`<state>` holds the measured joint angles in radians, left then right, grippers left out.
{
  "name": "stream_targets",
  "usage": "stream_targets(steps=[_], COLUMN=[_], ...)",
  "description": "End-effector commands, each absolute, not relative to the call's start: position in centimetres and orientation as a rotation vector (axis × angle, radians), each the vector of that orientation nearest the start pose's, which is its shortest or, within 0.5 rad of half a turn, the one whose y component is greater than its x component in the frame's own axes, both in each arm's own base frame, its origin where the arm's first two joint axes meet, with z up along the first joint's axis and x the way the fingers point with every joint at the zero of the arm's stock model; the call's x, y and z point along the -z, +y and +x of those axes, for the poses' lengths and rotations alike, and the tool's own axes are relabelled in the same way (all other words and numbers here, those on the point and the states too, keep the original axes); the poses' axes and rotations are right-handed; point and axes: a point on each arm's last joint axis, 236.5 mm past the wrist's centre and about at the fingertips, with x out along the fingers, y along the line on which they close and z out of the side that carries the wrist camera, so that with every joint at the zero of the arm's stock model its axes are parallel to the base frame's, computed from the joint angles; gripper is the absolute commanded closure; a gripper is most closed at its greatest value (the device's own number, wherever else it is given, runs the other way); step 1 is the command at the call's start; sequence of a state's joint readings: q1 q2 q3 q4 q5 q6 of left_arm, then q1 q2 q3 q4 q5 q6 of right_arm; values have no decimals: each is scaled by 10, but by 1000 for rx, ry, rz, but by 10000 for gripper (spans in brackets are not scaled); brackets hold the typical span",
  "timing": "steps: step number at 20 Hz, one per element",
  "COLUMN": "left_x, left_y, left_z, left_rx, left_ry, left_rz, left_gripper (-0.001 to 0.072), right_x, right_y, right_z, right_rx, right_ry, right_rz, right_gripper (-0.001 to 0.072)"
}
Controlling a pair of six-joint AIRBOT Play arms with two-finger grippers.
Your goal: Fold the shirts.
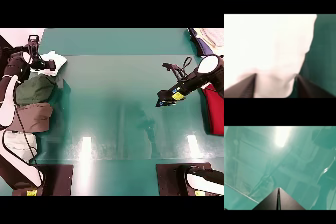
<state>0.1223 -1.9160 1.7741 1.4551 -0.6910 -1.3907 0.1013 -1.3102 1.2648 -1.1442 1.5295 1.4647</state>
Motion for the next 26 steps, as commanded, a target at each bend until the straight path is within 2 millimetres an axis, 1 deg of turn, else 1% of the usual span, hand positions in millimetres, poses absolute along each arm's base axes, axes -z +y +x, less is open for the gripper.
stream_targets(steps=[1, 2, 3, 4, 5, 6, 7, 9, 10, 11, 12, 13, 14, 16, 17, 18, 19, 20, 21, 22, 24, 25, 26], left_x=[20, 11, -1, -19, -42, -72, -109, -187, -229, -266, -298, -328, -352, -387, -394, -394, -385, -366, -341, -315, -259, -230, -205], left_y=[61, 61, 59, 56, 51, 43, 32, -8, -33, -61, -88, -118, -142, -178, -192, -204, -214, -226, -236, -242, -251, -250, -249], left_z=[628, 628, 628, 629, 629, 627, 623, 606, 588, 564, 538, 505, 475, 422, 404, 391, 383, 378, 376, 378, 393, 405, 415], left_rx=[-10, -4, 2, 14, 26, 44, 70, 194, 278, 371, 468, 582, 683, 825, 864, 897, 927, 965, 995, 1005, 988, 964, 942], left_ry=[838, 844, 850, 850, 844, 830, 777, 637, 567, 508, 462, 421, 382, 322, 307, 307, 333, 390, 461, 523, 640, 694, 740], left_rz=[8, 10, 10, 11, 18, 22, 10, 23, 42, 47, 36, 29, 36, 54, 77, 93, 88, 84, 77, 64, 26, 4, -17], left_gripper=[612, 683, 684, 684, 684, 684, 684, 684, 684, 684, 684, 684, 684, 684, 684, 684, 684, 684, 684, 683, 683, 683, 681], right_x=[-39, -39, -39, -40, -44, -52, -63, -95, -114, -133, -150, -166, -182, -211, -225, -237, -248, -258, -267, -275, -287, -290, -291], right_y=[130, 130, 131, 131, 131, 132, 133, 136, 137, 137, 135, 133, 131, 127, 127, 126, 126, 126, 126, 126, 125, 125, 125], right_z=[316, 317, 319, 321, 325, 330, 336, 353, 364, 373, 380, 385, 390, 395, 396, 395, 394, 393, 390, 388, 383, 381, 378], right_rx=[-476, -475, -474, -472, -472, -475, -482, -496, -498, -500, -497, -496, -494, -490, -493, -495, -498, -501, -504, -508, -512, -514, -517], right_ry=[1530, 1524, 1517, 1507, 1492, 1468, 1437, 1342, 1281, 1222, 1175, 1130, 1086, 1012, 980, 955, 930, 910, 894, 878, 859, 855, 860], right_rz=[191, 192, 192, 194, 193, 190, 182, 161, 151, 142, 137, 132, 127, 116, 109, 99, 90, 82, 75, 67, 53, 49, 45], right_gripper=[693, 693, 693, 693, 693, 693, 693, 693, 694, 693, 693, 693, 693, 693, 693, 693, 693, 693, 693, 693, 693, 693, 693])
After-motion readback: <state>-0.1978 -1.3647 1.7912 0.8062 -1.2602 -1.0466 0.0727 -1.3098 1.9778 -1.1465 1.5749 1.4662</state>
